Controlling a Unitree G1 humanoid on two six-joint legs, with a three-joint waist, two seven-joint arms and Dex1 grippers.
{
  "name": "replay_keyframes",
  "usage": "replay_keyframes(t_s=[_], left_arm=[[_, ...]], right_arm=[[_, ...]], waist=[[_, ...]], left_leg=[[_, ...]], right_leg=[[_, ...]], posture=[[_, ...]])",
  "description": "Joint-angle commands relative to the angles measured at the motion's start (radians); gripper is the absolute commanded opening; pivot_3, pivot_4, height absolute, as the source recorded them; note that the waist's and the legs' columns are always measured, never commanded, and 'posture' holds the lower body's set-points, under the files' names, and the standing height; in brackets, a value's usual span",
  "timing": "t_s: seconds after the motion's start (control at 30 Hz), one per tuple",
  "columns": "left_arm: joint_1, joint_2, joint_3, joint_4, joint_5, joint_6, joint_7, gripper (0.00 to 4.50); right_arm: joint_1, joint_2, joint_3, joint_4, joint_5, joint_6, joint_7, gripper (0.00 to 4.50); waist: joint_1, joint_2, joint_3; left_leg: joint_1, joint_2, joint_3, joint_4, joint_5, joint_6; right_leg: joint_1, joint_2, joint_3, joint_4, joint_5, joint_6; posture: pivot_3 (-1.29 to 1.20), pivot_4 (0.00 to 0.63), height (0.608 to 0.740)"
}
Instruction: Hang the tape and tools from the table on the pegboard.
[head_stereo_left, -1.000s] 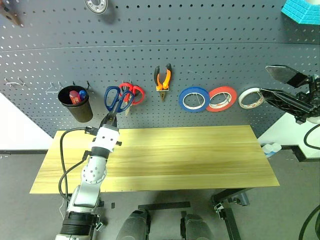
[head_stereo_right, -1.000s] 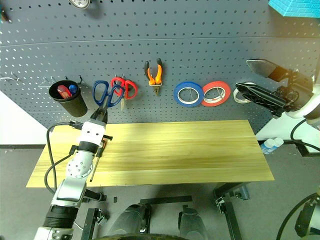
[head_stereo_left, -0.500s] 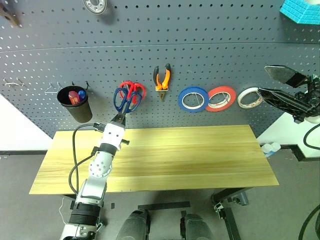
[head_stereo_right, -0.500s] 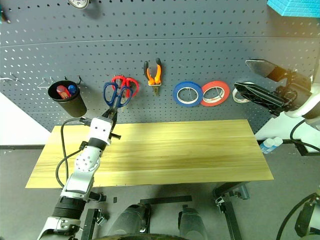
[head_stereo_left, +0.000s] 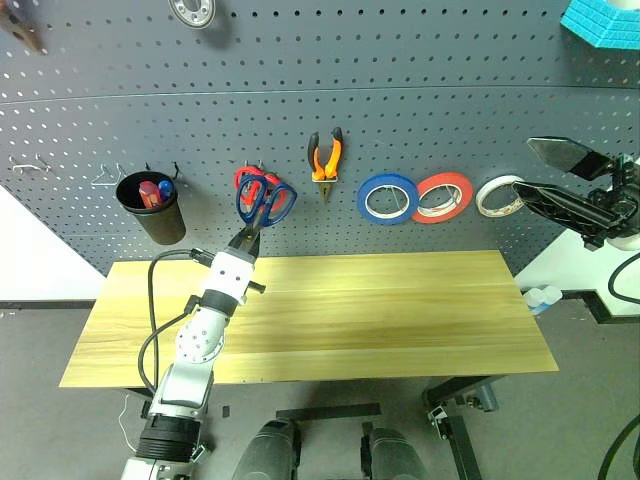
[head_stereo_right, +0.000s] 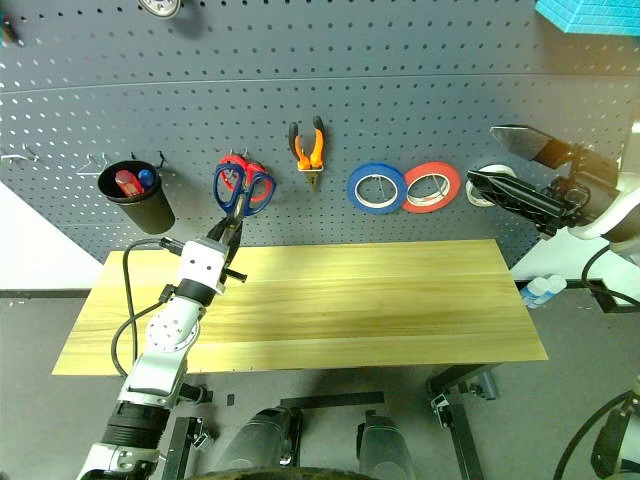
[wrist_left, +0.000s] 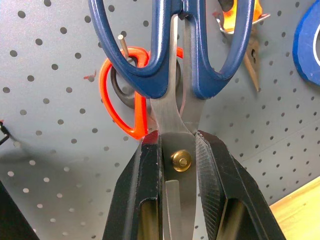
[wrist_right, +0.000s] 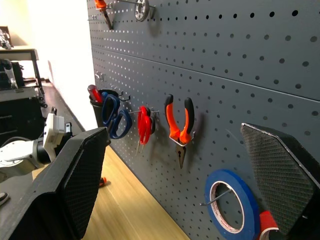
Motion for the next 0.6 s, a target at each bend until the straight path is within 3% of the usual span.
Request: replay_keyframes(t_s=[0.03,0.6], left_arm=[[-0.018,-0.002,0.022,-0.008,-0.02,0.002,0.009,0.62],[-0.107,-0.002,0.026,0.143,-0.043,-0.013,0.008,0.62]], right_arm=[[-0.009,-0.009,-0.012,-0.018,0.002,-0.015,0.0,4.5],[0.013,-0.006,-0.025,-0.041,0.009,-0.011,-0.015,4.5]], waist=[[-0.001,0.0,0.0],[-0.002,0.0,0.0]], left_leg=[[0.0,0.0,0.0,0.0,0.0,0.0],[0.0,0.0,0.0,0.001,0.0,0.0]], right_leg=[[0.0,0.0,0.0,0.0,0.0,0.0],[0.0,0.0,0.0,0.001,0.0,0.0]], posture=[[-0.01,0.134,0.738],[-0.02,0.134,0.738]])
